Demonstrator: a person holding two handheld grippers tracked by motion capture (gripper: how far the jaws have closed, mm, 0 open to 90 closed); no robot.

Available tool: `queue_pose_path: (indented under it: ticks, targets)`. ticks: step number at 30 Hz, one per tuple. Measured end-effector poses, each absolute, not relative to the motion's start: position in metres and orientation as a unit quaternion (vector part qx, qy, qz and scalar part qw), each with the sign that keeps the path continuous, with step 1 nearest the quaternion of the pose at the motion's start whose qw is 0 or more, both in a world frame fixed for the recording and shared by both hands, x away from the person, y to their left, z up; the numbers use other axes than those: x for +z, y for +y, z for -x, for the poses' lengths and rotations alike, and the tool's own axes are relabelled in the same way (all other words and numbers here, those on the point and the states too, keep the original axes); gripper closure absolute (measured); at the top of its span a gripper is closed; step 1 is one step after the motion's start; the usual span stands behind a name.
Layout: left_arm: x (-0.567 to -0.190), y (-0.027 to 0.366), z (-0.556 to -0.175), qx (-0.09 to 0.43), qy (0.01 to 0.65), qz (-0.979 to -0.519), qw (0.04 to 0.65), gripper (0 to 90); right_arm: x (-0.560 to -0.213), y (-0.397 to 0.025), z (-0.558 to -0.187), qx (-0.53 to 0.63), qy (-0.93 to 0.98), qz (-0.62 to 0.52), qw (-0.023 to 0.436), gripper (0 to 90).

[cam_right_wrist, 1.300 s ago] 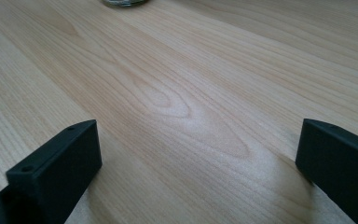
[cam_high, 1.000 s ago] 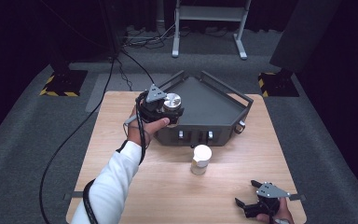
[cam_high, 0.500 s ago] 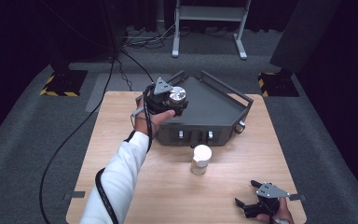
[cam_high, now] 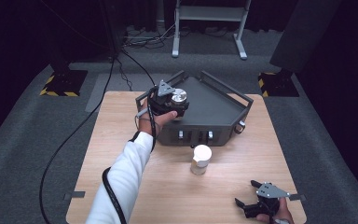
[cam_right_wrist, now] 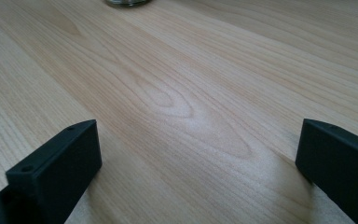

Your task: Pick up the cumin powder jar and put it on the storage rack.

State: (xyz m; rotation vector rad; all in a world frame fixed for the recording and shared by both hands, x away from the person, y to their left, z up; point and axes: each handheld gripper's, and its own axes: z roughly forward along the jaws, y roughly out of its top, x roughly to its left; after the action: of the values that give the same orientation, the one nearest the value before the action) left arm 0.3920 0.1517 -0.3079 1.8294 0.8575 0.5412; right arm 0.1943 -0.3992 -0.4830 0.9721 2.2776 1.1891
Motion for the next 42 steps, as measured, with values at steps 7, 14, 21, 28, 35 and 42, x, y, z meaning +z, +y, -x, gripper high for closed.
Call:
queue_pose_path:
  ticks: [7, 14, 21, 28, 35, 42]
  targets:
    - [-0.316, 0.152, -0.396, 0.22, 0.361, -0.756, 0.499, 29.7, -0.483, -0.399, -0.194, 0.425, 0.813, -0.347, 0.196, 0.0]
    - [-0.322, 0.152, -0.397, 0.217, 0.365, -0.753, 0.502, 29.7, -0.483, -0.399, -0.194, 0.425, 0.813, -0.347, 0.196, 0.0]
    - [-0.329, 0.151, -0.399, 0.211, 0.366, -0.756, 0.5, 29.7, -0.483, -0.399, -0.194, 0.425, 0.813, -0.347, 0.196, 0.0]
    - [-0.335, 0.15, -0.399, 0.211, 0.371, -0.752, 0.503, 29.7, -0.483, -0.399, -0.194, 0.425, 0.814, -0.346, 0.195, 0.0]
    - [-0.342, 0.152, -0.4, 0.21, 0.369, -0.748, 0.511, 29.2, -0.483, -0.4, -0.195, 0.425, 0.814, -0.345, 0.195, 0.0]
    - [-0.341, 0.15, -0.399, 0.213, 0.375, -0.746, 0.507, 14.4, -0.483, -0.4, -0.195, 0.425, 0.814, -0.344, 0.195, 0.0]
